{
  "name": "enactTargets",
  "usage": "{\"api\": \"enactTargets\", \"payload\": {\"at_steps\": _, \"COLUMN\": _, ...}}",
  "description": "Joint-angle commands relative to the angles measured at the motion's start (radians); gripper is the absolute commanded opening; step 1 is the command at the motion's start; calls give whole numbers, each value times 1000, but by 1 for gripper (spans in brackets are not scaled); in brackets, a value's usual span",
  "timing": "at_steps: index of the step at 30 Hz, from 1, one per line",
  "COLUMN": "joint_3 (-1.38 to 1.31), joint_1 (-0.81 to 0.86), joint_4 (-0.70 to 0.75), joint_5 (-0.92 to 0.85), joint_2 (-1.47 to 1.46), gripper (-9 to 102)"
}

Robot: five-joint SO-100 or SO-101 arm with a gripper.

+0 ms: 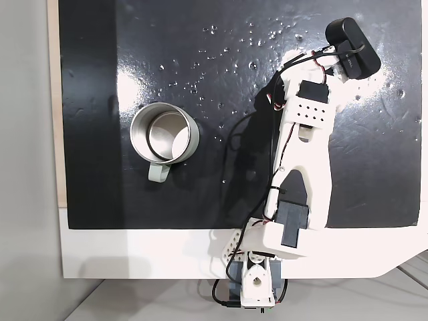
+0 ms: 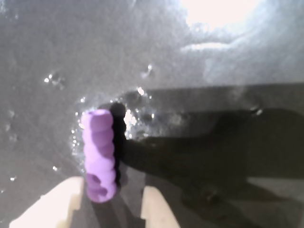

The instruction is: Grasp a pengrip and put it in the cup.

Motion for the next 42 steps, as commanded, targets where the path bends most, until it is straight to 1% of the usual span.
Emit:
{"api": "enactTargets", "payload": {"at_steps": 1, "joint_3": -115, "joint_1": 18, "joint_4": 14, "joint_5": -15, "joint_2": -21, "gripper": 19}}
{"api": "enactTargets", "payload": {"at_steps": 5, "joint_3": -179, "joint_1": 20, "joint_4": 44, "joint_5": -9, "joint_2": -74, "gripper": 19}}
{"api": "enactTargets", "payload": {"at_steps": 19, "joint_3": -244, "joint_1": -8, "joint_4": 63, "joint_5": -9, "joint_2": -164, "gripper": 19}}
{"api": "enactTargets", "payload": {"at_steps": 24, "joint_3": -255, "joint_1": -15, "joint_4": 83, "joint_5": -38, "joint_2": -198, "gripper": 15}}
{"api": "enactTargets", "payload": {"at_steps": 31, "joint_3": -494, "joint_1": -15, "joint_4": 284, "joint_5": -51, "joint_2": -345, "gripper": 4}}
{"api": "enactTargets", "payload": {"at_steps": 34, "joint_3": -543, "joint_1": -11, "joint_4": 322, "joint_5": -48, "joint_2": -371, "gripper": 0}}
{"api": "enactTargets", "payload": {"at_steps": 39, "joint_3": -552, "joint_1": -9, "joint_4": 350, "joint_5": -57, "joint_2": -371, "gripper": 0}}
{"api": "enactTargets", "payload": {"at_steps": 42, "joint_3": -604, "joint_1": -12, "joint_4": 417, "joint_5": -48, "joint_2": -367, "gripper": 0}}
